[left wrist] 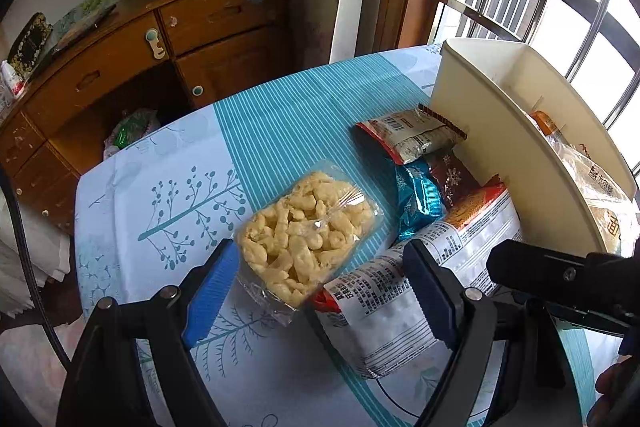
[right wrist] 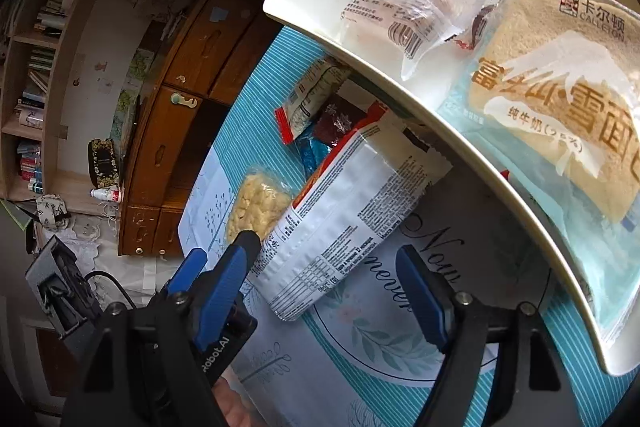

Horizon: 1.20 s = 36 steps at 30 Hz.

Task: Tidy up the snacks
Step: 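Move the left gripper to the clear puffs bag while the right approaches the white printed snack bag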

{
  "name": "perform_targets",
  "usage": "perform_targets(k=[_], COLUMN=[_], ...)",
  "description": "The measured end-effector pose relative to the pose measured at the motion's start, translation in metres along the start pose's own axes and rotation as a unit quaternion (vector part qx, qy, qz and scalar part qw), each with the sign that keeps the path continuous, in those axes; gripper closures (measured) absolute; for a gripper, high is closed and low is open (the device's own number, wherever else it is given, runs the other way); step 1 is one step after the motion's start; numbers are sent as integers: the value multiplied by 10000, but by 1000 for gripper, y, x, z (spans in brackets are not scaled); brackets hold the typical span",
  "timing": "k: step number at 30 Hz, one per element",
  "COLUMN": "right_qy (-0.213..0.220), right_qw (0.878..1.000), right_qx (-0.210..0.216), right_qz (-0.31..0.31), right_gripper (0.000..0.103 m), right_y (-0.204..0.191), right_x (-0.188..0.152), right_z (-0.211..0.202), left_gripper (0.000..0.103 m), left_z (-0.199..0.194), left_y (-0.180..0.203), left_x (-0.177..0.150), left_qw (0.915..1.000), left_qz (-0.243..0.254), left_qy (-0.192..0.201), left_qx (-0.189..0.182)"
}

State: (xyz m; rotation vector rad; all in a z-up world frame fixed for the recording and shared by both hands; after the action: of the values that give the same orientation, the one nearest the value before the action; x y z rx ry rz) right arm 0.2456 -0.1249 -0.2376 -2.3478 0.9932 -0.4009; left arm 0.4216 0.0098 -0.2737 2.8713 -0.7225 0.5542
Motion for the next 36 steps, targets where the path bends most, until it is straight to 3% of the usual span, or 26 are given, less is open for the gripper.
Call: perform_targets(k=[4, 10, 20, 29, 36], right_qy=[38, 204, 118, 175, 133], right_qw=[10000, 9996, 9986, 9967, 9974], right_qx=[-18, -78, -464, -674, -594], right_qz=[-1, -156, -234, -418, -374], right_gripper=[20, 13, 10, 10, 22], right_y=[0, -5, -1, -4, 1], right_x=[2, 11, 24, 26, 28], right_z=[7, 16, 39, 42, 40], left_gripper=[20, 20, 20, 13, 12], left_z=[9, 22, 36, 48, 63], left_y=[-7, -15, -25, -29, -24], left_x=[2, 8, 18, 29, 33], left_qw=[9994, 9980, 9992, 9989, 9977], left_qz=[-150, -368, -277, -89, -29], left_qy=[0, -99, -170, -409, -658], left_qx=[-316, -500, -220, -231, -144])
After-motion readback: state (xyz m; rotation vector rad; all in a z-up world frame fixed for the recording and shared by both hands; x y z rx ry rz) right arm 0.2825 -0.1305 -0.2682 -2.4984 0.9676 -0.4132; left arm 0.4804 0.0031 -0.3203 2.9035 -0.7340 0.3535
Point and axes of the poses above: each gripper's, at about its wrist camera, not at the fingertips, and z roughly the way its jaws point, y to its right, x to its top, the point moved 2 cm from there along z, roughly the way its jaws point, and after that the axes turned 9 degrees about -y, right-handed, at the moved point
